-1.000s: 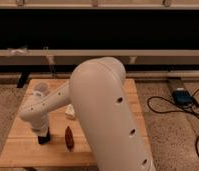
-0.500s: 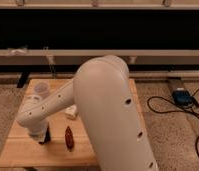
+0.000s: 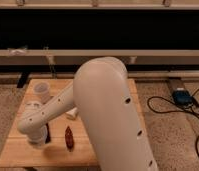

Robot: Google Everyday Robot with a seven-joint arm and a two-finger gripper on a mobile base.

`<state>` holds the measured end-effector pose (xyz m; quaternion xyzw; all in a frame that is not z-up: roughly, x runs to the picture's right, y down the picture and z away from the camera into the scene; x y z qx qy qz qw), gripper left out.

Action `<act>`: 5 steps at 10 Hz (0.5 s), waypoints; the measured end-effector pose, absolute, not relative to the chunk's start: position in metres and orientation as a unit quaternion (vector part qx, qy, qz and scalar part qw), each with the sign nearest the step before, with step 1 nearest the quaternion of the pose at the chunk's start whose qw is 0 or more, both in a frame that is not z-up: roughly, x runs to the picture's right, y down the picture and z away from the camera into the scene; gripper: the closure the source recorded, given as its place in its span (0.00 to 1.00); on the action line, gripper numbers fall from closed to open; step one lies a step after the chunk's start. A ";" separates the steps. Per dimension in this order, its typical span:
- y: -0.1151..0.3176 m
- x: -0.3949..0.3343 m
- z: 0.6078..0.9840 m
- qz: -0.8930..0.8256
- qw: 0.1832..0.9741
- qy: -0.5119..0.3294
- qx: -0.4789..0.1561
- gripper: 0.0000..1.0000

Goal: Push the eraser across the table

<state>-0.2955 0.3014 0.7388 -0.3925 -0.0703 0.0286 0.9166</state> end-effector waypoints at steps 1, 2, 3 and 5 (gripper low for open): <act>0.307 -0.291 0.743 0.034 0.915 -0.068 -0.396 1.00; 0.308 -0.289 0.746 0.036 0.915 -0.067 -0.397 1.00; 0.308 -0.286 0.750 0.041 0.914 -0.065 -0.398 1.00; 0.305 -0.281 0.757 0.047 0.914 -0.063 -0.399 1.00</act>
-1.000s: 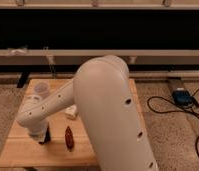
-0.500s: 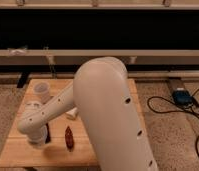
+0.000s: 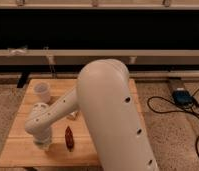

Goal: Push the eraser across the table

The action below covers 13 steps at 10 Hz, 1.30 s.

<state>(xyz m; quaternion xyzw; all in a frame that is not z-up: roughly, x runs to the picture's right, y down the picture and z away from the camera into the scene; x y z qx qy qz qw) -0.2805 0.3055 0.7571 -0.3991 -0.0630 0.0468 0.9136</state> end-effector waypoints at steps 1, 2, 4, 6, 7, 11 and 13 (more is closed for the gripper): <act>0.301 -0.280 0.760 0.048 0.914 -0.065 -0.397 1.00; 0.294 -0.278 0.762 0.050 0.916 -0.066 -0.393 1.00; 0.283 -0.278 0.766 0.052 0.918 -0.070 -0.387 1.00; 0.274 -0.282 0.770 0.051 0.919 -0.072 -0.384 1.00; 0.270 -0.282 0.773 0.051 0.920 -0.071 -0.383 1.00; 0.258 -0.288 0.787 0.050 0.920 -0.074 -0.382 1.00; 0.251 -0.290 0.794 0.049 0.921 -0.074 -0.379 1.00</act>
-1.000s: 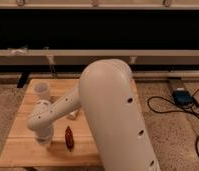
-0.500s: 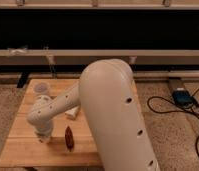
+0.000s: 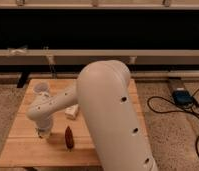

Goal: Push the eraser across the table

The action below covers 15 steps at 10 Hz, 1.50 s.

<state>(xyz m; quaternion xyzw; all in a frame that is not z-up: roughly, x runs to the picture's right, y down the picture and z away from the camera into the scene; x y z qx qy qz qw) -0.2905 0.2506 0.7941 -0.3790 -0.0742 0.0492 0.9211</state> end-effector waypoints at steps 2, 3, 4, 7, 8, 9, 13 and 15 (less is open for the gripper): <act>0.240 -0.294 0.801 0.048 0.923 -0.076 -0.374 1.00; 0.234 -0.297 0.805 0.048 0.924 -0.078 -0.371 1.00; 0.228 -0.300 0.809 0.047 0.925 -0.079 -0.369 1.00; 0.216 -0.307 0.815 0.044 0.927 -0.084 -0.363 1.00; 0.215 -0.305 0.816 0.045 0.927 -0.083 -0.362 1.00; 0.216 -0.305 0.816 0.045 0.927 -0.083 -0.362 1.00; 0.216 -0.307 0.816 0.043 0.927 -0.083 -0.363 1.00; 0.216 -0.307 0.815 0.043 0.927 -0.083 -0.363 1.00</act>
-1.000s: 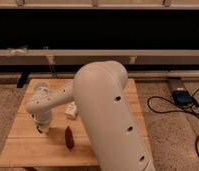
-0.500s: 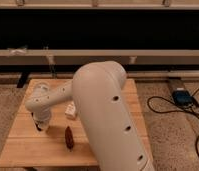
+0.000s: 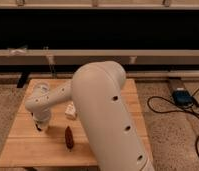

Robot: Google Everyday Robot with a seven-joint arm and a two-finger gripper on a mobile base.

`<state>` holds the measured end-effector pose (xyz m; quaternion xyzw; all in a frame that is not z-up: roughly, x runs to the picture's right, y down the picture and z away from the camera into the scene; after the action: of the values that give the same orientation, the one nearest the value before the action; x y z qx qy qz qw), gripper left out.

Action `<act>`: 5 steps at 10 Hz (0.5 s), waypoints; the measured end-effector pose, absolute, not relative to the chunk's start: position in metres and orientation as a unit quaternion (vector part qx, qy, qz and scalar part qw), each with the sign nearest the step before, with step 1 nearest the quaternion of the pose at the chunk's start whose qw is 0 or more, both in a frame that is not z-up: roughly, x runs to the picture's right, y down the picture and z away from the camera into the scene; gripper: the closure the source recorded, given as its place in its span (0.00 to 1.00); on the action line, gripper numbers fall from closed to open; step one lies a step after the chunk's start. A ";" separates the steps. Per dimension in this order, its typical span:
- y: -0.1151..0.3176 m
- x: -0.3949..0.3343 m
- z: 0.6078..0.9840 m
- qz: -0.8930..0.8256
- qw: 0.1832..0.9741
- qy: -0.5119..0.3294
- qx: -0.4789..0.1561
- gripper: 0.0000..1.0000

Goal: Push the eraser across the table

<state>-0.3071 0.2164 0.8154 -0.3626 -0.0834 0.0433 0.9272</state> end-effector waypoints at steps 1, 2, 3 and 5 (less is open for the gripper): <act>0.216 -0.307 0.815 0.043 0.927 -0.083 -0.363 1.00; 0.216 -0.307 0.815 0.043 0.927 -0.083 -0.363 1.00; 0.216 -0.307 0.815 0.043 0.927 -0.084 -0.363 1.00; 0.216 -0.307 0.816 0.043 0.927 -0.084 -0.363 0.95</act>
<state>-0.3070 0.2164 0.8155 -0.3625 -0.0836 0.0435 0.9272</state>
